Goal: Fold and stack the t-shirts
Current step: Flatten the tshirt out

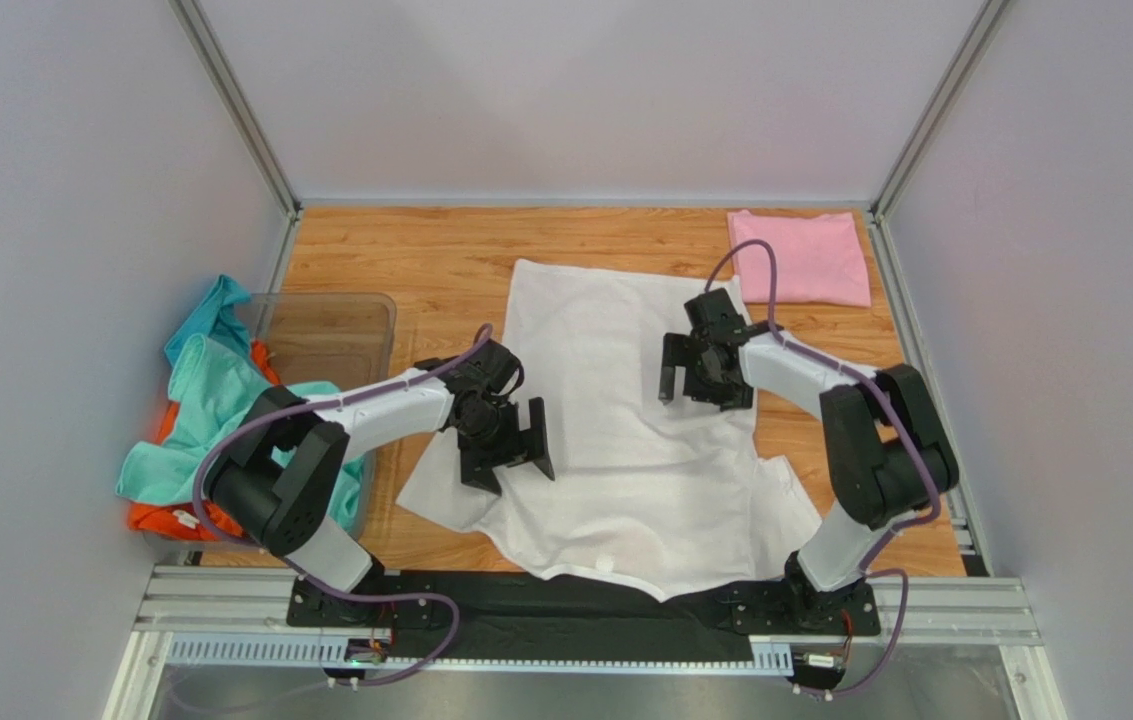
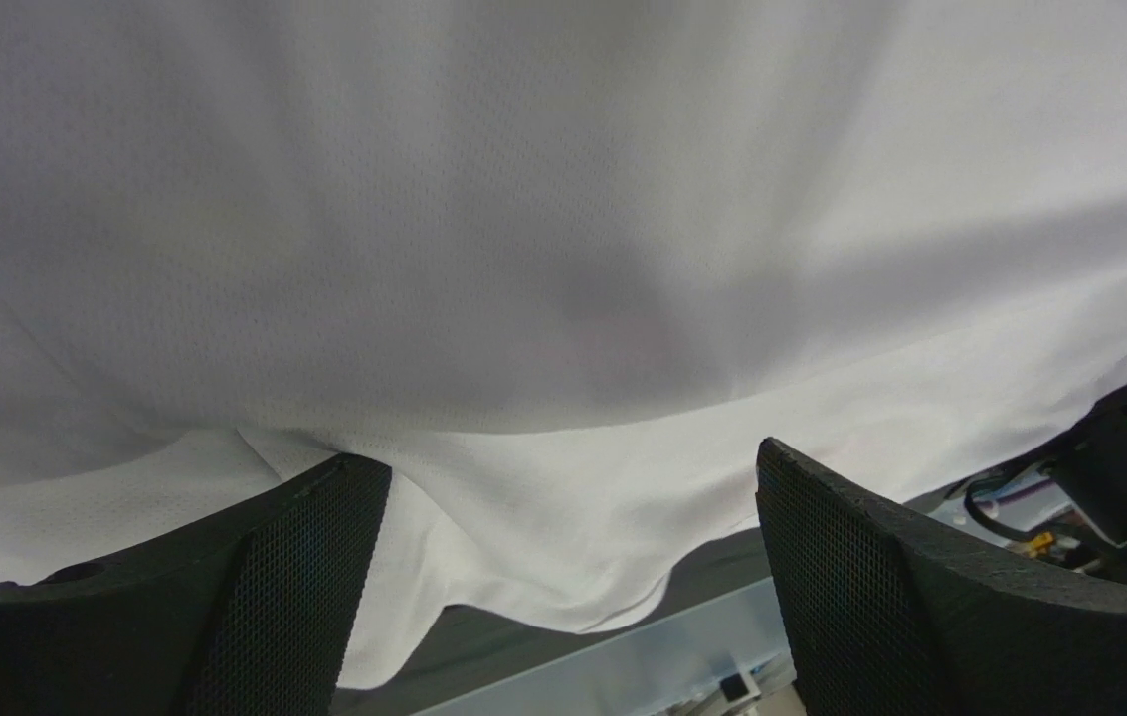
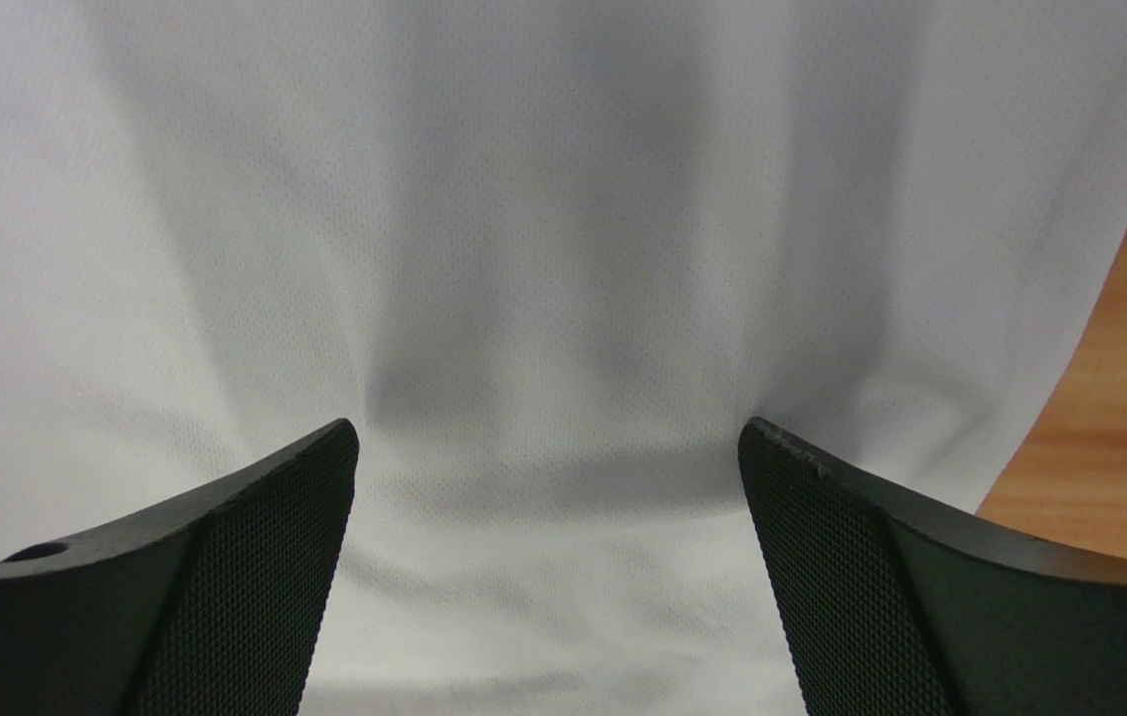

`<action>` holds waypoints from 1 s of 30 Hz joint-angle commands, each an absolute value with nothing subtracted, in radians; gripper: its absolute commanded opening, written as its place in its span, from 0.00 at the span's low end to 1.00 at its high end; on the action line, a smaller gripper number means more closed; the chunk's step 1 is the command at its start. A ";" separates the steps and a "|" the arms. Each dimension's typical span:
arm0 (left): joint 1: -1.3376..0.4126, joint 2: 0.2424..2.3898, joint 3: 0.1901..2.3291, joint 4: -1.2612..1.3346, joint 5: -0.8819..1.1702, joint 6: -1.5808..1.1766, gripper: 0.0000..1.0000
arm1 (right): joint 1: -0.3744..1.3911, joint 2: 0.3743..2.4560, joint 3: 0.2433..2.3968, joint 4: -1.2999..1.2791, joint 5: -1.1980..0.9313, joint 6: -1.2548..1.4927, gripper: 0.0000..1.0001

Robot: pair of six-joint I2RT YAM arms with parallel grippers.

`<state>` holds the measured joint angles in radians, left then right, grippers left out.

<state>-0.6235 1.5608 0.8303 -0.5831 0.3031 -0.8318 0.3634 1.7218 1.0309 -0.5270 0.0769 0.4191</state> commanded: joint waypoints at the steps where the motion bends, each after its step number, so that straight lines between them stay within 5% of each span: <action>1: -0.569 1.653 0.882 -0.506 0.232 -0.769 0.99 | 0.370 1.629 0.855 -0.532 0.040 0.503 1.00; 9: -0.486 2.001 1.283 -0.607 0.235 -0.588 0.96 | 0.575 1.379 0.600 -0.512 -0.058 0.653 1.00; 16: -0.448 2.325 1.968 -0.862 0.187 -0.433 0.95 | 0.828 1.266 0.643 -0.540 -0.012 0.816 1.00; 19: -0.448 2.330 2.081 -0.903 0.184 -0.396 0.95 | 0.847 1.244 0.713 -0.589 0.043 0.786 1.00; 24: -0.446 2.186 2.025 -0.914 0.175 -0.396 0.96 | 0.812 1.227 0.814 -0.655 0.175 0.706 1.00; 30: -0.454 1.915 1.541 -0.766 0.288 -0.471 0.96 | 0.617 1.250 0.882 -0.660 0.213 0.644 1.00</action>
